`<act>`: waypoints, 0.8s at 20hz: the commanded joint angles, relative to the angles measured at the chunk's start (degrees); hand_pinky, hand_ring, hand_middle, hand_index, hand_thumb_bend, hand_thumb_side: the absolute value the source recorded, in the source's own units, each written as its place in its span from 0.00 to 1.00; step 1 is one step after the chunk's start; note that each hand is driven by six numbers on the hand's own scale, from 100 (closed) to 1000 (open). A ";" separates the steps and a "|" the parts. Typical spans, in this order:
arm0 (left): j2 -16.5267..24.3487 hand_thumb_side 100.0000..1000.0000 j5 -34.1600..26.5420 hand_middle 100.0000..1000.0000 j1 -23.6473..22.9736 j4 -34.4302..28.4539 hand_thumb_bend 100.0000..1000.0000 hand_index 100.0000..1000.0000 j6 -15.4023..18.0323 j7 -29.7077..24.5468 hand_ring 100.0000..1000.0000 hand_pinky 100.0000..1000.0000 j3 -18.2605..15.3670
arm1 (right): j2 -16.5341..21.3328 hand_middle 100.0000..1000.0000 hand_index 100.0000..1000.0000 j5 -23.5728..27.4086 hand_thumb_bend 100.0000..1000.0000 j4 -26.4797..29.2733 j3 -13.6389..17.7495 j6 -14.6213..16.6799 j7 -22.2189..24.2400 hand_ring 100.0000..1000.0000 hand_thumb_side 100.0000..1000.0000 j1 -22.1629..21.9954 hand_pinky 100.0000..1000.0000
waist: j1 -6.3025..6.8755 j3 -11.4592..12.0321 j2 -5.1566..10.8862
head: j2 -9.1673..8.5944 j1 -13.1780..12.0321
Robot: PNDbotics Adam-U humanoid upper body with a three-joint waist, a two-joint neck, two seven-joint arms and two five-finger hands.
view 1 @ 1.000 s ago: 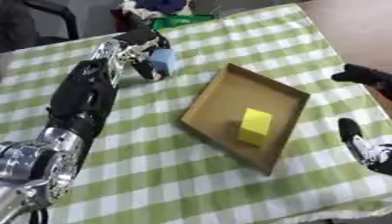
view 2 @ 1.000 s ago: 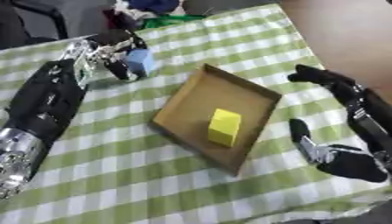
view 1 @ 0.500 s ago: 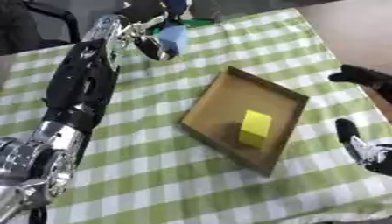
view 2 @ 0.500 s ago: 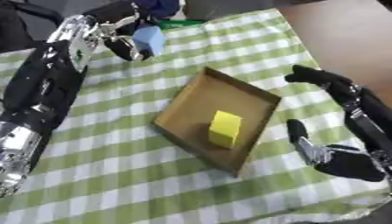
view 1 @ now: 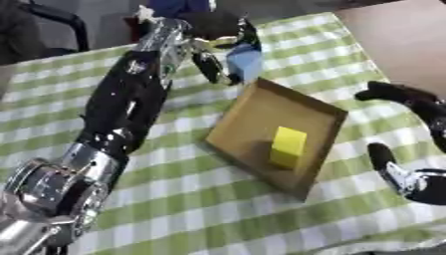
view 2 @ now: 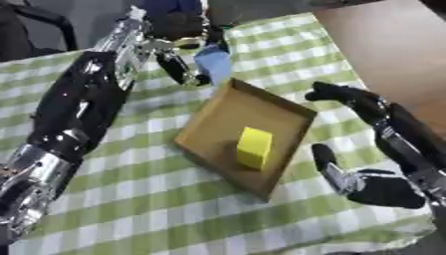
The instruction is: Pick up objects on the table and place them in the box.
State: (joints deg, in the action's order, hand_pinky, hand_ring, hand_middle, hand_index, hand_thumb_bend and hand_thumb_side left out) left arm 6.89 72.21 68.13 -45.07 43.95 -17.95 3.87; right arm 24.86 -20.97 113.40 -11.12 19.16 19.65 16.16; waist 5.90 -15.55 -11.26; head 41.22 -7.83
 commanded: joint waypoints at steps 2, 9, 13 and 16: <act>-1.41 0.01 -0.50 0.55 0.87 -0.71 0.23 0.77 2.48 -0.82 0.59 0.74 1.79 | 0.11 0.81 1.00 1.07 0.00 1.19 -0.33 0.18 0.89 0.87 0.48 0.92 0.91 | -0.72 -0.09 1.09 | -0.49 -0.08; -2.31 0.14 0.64 0.70 -0.41 1.35 0.38 0.85 3.70 -3.77 0.69 0.77 2.41 | 0.03 0.81 1.00 1.19 0.00 1.19 -0.35 0.02 1.19 0.87 0.48 0.89 0.91 | -0.86 0.11 1.03 | -0.52 0.01; -1.92 0.27 0.50 0.76 -0.71 1.50 0.58 0.88 4.14 -5.62 0.73 0.79 2.24 | 0.00 0.81 1.00 1.07 0.00 1.19 -0.28 -0.08 1.10 0.87 0.49 0.86 0.91 | -0.87 0.28 0.96 | -0.47 0.05; -1.28 0.30 -0.48 0.76 -0.84 0.45 0.60 0.88 4.10 -6.11 0.73 0.80 1.95 | 0.01 0.81 1.00 0.91 0.00 1.19 -0.21 -0.17 1.04 0.87 0.49 0.74 0.91 | -0.89 0.41 0.91 | -0.41 0.11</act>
State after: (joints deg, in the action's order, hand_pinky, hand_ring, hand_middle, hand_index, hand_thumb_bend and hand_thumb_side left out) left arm 4.19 72.34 66.36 -43.26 43.87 -19.54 6.13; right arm 24.48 -20.12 113.40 -11.66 19.10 20.65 16.40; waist 5.72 -15.17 -11.25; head 41.22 -7.83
